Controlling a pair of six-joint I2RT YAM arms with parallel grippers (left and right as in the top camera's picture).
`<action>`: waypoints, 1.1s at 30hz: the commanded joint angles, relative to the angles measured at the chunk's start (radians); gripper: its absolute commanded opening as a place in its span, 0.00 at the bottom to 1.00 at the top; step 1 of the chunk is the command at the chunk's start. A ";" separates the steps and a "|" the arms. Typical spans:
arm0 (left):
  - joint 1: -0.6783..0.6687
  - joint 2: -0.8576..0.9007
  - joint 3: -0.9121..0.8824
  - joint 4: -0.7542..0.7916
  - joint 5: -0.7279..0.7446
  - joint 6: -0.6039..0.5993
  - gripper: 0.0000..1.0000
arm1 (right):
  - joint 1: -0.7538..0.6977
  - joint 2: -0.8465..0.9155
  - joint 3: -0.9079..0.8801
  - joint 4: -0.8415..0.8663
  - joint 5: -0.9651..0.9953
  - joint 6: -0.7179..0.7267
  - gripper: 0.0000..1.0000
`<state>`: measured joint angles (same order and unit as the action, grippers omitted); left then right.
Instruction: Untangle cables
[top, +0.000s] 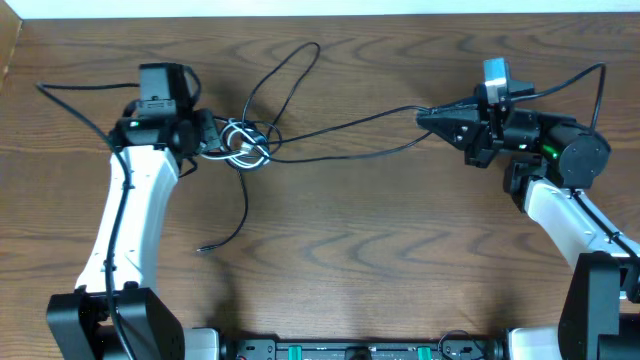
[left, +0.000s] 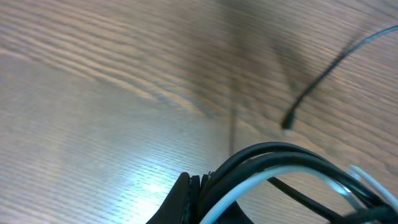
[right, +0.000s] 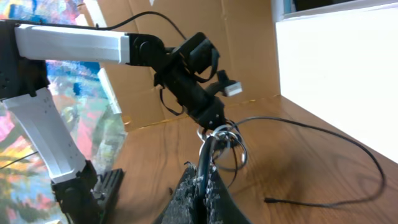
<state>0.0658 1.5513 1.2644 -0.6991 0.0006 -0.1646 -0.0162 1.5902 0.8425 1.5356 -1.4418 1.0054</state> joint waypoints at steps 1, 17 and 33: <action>0.074 0.003 0.002 -0.004 -0.042 -0.005 0.07 | -0.030 -0.014 0.013 0.040 0.036 0.016 0.01; 0.248 0.003 0.002 -0.004 0.015 -0.005 0.07 | -0.076 -0.014 0.013 0.018 0.032 0.015 0.01; 0.237 0.003 0.002 0.072 0.740 0.249 0.08 | -0.087 -0.013 0.013 -0.320 -0.081 -0.018 0.25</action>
<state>0.3107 1.5517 1.2640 -0.6601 0.3439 -0.0696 -0.0971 1.5867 0.8436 1.2686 -1.4902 1.0134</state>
